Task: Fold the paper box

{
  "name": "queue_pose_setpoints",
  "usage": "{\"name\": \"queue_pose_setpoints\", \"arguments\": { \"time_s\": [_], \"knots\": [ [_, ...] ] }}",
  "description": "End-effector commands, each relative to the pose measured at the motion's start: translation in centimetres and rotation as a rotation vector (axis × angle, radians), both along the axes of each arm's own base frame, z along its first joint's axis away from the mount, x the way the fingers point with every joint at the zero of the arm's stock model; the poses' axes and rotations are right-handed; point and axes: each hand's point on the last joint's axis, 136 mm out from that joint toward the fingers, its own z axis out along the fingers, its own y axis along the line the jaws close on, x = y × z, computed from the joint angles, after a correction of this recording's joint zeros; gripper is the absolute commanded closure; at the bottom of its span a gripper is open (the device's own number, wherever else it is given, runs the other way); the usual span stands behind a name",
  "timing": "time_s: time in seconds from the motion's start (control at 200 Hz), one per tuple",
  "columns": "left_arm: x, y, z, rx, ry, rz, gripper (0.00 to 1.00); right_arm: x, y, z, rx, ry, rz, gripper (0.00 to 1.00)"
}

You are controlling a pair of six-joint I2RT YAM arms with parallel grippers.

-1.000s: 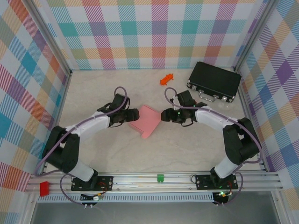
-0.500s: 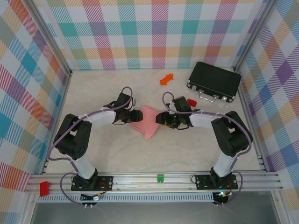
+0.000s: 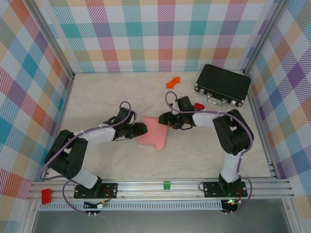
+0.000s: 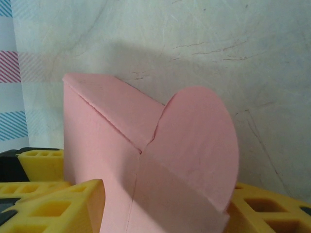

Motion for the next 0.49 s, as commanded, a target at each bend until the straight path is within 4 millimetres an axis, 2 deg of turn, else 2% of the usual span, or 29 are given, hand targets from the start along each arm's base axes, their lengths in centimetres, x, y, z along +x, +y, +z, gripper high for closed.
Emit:
{"name": "queue_pose_setpoints", "arguments": {
  "time_s": [0.0, 0.175, 0.49],
  "knots": [
    [0.4, -0.1, 1.6, -0.038, -0.039, 0.047, 0.48, -0.1, 0.6, 0.7, 0.024, -0.011, 0.042, 0.41],
    [1.7, 1.0, 2.0, 0.008, -0.084, 0.089, 0.45, -1.1, 0.3, 0.9, 0.082, -0.001, 0.045, 0.43],
    [2.0, 0.0, 0.5, 0.012, -0.054, 0.036, 0.51, -3.3, 0.2, 1.6, 0.167, 0.018, 0.064, 0.45]
  ]
}}
